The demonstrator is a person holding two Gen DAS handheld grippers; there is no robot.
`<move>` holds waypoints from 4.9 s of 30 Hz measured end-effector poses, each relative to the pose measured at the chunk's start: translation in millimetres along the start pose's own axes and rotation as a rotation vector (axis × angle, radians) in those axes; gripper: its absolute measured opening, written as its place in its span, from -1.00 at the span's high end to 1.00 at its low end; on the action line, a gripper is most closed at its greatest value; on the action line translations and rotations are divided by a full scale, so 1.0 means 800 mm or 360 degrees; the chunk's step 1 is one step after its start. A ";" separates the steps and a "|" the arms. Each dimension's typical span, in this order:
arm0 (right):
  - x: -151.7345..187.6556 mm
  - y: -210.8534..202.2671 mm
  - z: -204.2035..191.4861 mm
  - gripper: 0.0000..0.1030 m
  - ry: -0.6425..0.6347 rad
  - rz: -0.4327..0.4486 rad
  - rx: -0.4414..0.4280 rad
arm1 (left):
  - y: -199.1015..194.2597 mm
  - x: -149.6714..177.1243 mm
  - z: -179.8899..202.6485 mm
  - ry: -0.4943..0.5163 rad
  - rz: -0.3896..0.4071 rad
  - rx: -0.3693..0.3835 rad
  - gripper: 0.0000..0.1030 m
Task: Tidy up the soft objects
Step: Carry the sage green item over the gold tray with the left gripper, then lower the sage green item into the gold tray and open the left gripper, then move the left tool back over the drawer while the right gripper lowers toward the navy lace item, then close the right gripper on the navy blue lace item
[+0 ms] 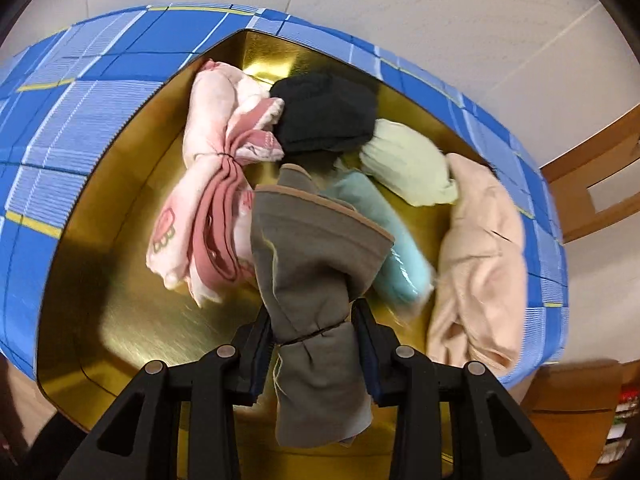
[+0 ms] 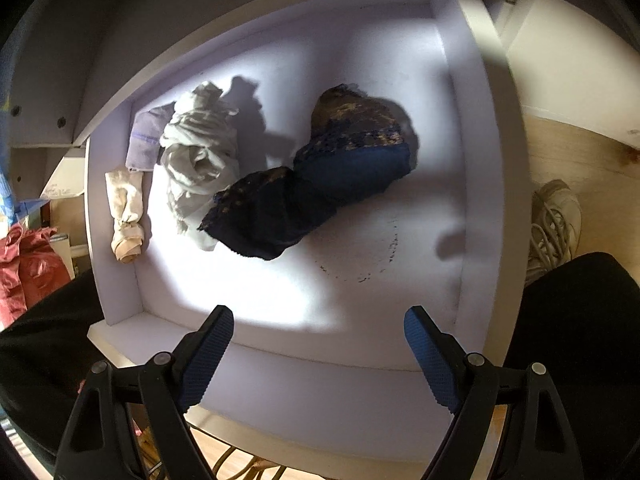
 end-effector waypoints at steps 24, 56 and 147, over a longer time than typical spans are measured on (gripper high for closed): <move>-0.002 -0.002 -0.003 -0.70 0.0038 0.0022 -0.0051 | 0.005 -0.029 -0.012 0.0097 0.0108 -0.0072 0.01; -0.003 0.003 -0.005 -0.70 0.0017 0.0016 -0.0023 | -0.040 0.020 0.005 0.0580 0.0347 -0.0488 -0.54; -0.059 0.091 -0.019 0.16 0.0082 0.0037 0.0248 | 0.061 0.327 -0.237 -0.0232 -0.0185 -0.0257 -0.54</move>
Point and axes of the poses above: each gripper's, at about its wrist camera, not at the fingertips, and y roughly the way its jaws point, z to its right, x to its underside, the point moved 5 cm from there along y, roughly the way its jaws point, and after that the axes turned 5 degrees about z, right-handed, at the moved point
